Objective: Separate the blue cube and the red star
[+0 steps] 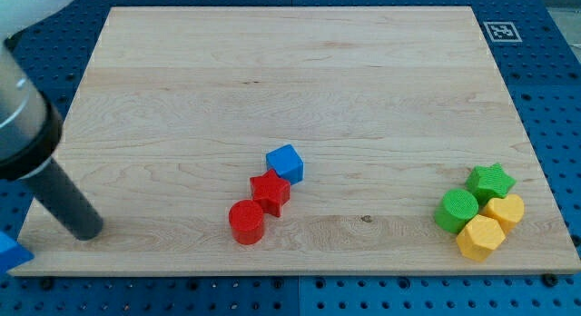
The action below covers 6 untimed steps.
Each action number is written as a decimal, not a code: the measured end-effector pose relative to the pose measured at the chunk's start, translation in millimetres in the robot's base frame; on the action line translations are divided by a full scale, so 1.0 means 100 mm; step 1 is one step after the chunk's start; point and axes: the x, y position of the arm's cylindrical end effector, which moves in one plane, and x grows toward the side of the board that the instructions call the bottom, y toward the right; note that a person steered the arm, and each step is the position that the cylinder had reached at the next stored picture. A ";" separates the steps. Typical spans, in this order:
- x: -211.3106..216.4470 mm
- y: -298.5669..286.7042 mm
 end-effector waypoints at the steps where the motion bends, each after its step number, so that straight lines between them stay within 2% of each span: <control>1: -0.13 0.26; 2: -0.55 0.51; 3: -0.68 0.98; 5: -0.65 1.92; 6: -0.65 2.11</control>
